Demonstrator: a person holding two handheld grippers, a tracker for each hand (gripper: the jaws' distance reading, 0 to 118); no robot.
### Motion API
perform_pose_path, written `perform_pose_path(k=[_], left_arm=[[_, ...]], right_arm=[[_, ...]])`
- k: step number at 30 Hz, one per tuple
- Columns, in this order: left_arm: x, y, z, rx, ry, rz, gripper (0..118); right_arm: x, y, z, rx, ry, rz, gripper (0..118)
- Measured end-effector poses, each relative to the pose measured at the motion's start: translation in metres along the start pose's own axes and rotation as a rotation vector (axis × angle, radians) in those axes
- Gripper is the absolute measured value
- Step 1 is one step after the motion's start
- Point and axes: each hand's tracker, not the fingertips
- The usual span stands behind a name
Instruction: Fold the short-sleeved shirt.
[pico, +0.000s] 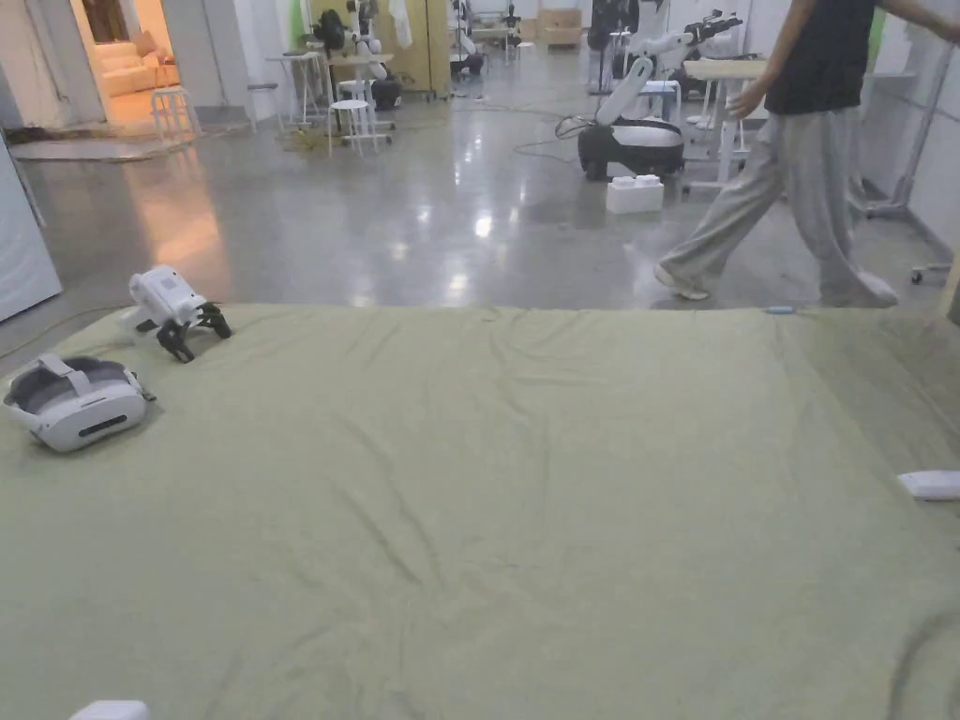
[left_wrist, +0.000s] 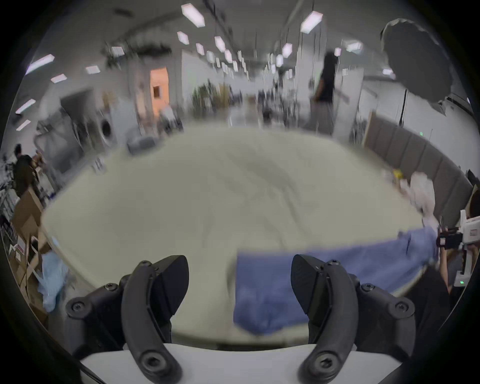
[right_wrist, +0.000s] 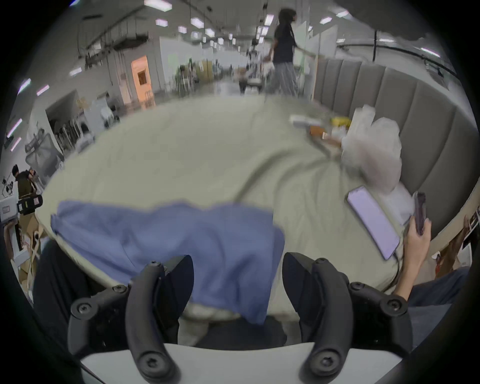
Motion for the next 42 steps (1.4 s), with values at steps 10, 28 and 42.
perform_pose_path(k=[10, 28, 42], left_arm=[[0.067, 0.093, 0.143, 0.583, -0.033, -0.122, 81], [0.074, 0.074, 0.164, 0.485, -0.178, -0.07, 0], [-0.075, -0.048, -0.077, -0.285, -0.499, 0.681, 103]], right_arm=[[-0.065, 0.062, 0.124, 0.589, 0.009, 0.008, 63], [-0.108, 0.052, 0.146, 0.679, 0.115, 0.078, 0], [-0.104, 0.037, 0.12, 0.501, 0.182, 0.014, 0]])
